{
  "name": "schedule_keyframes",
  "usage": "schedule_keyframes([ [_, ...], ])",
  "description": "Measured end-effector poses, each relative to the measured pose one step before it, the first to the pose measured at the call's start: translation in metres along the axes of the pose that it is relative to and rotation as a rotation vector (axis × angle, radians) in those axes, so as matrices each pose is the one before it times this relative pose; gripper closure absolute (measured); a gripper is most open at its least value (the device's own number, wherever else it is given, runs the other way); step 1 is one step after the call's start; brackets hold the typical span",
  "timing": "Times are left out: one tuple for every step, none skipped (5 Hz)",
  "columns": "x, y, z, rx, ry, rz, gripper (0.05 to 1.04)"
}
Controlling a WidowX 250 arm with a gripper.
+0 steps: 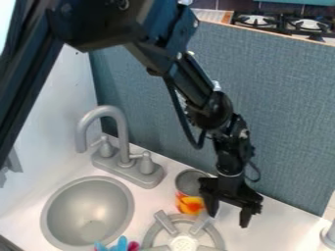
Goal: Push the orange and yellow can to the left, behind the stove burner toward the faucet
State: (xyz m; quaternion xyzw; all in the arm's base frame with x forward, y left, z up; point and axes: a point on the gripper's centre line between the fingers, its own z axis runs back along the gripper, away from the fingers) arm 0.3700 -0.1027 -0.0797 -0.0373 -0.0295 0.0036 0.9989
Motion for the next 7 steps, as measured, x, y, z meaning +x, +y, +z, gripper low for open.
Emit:
schedule_keyframes([
  [-0.00104, 0.01382, 0.0139, 0.0817, -0.0067, 0.0375, 0.083],
  [-0.00077, 0.01041, 0.00378, 0.0943, -0.0119, 0.0636, 0.083],
  [0.0015, -0.00283, 0.0002, 0.0047, -0.0295, 0.0146, 0.083],
  [-0.00252, -0.00758, 0.01831, -0.047, -0.0075, -0.0158, 0.083],
  [-0.02572, -0.0202, 0.02915, -0.1329, 0.0599, -0.0738, 0.083],
  [-0.0308, 0.0011, 0.03767, -0.0328, 0.025, -0.0129, 0.083],
  [-0.02789, 0.01327, 0.01719, 0.1322, 0.0373, 0.009, 0.083],
])
